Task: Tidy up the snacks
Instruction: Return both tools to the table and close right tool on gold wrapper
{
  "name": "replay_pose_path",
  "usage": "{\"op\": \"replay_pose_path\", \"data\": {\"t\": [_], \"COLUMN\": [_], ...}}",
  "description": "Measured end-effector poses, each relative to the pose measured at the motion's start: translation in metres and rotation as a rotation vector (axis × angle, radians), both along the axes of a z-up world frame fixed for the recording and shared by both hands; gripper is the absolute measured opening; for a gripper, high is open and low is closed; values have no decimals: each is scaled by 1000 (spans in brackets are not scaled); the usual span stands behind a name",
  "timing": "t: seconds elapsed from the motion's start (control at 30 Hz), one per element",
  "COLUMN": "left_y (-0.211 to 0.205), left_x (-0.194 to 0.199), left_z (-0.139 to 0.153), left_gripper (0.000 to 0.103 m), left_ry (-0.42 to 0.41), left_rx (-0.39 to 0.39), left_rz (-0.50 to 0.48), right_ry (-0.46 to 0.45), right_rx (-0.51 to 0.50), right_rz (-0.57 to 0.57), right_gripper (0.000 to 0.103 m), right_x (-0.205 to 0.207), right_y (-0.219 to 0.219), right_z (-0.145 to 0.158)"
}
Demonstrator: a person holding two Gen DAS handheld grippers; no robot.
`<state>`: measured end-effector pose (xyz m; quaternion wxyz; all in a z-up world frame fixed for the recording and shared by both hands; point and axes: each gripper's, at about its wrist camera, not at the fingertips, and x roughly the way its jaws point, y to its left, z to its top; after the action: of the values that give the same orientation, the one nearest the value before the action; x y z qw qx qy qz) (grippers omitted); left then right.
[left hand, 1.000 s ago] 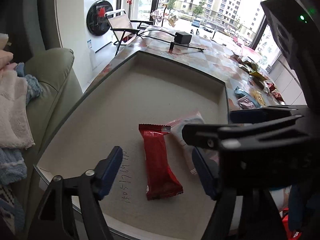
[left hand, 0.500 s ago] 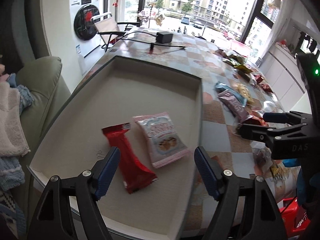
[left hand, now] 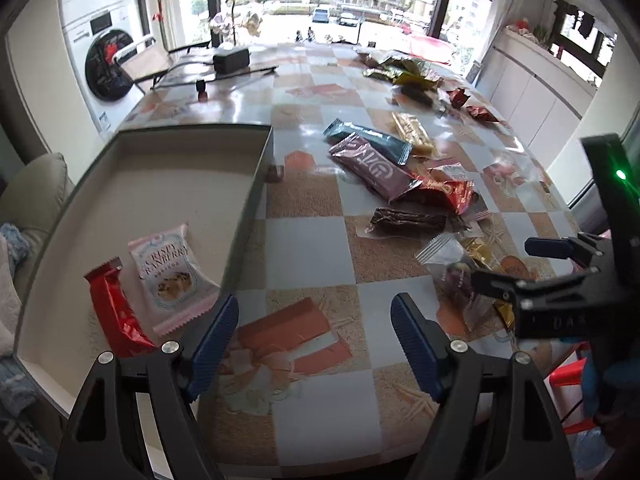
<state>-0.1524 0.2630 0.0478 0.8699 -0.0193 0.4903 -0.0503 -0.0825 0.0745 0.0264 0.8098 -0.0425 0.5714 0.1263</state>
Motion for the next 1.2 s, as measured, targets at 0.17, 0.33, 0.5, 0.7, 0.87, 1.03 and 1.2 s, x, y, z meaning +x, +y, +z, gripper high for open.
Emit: {"op": "replay_pose_path", "data": {"t": [0.17, 0.33, 0.5, 0.7, 0.87, 1.03, 1.2], "left_y": [2, -4, -43, -72, -82, -85, -86], "left_x": [-2, -1, 14, 34, 41, 41, 43], "left_z": [-1, -3, -10, -27, -30, -31, -22], "left_gripper": [82, 82, 82, 82, 82, 83, 83], "left_ry": [14, 52, 104, 203, 207, 192, 178], "left_rx": [20, -8, -57, -106, -116, -88, -103], "left_rz": [36, 29, -25, 6, 50, 55, 48], "right_ry": [-54, -70, -26, -14, -20, -14, -21], "right_rx": [-49, 6, 35, 42, 75, 104, 91], "right_rz": [78, -7, -67, -103, -130, -126, -92], "right_gripper": [102, 102, 102, 102, 102, 102, 102], "right_x": [-7, 1, 3, -3, -6, -7, -11], "right_y": [12, -16, -42, -63, -85, -89, -82], "right_z": [-1, 3, -2, -7, -5, -7, -9]}}
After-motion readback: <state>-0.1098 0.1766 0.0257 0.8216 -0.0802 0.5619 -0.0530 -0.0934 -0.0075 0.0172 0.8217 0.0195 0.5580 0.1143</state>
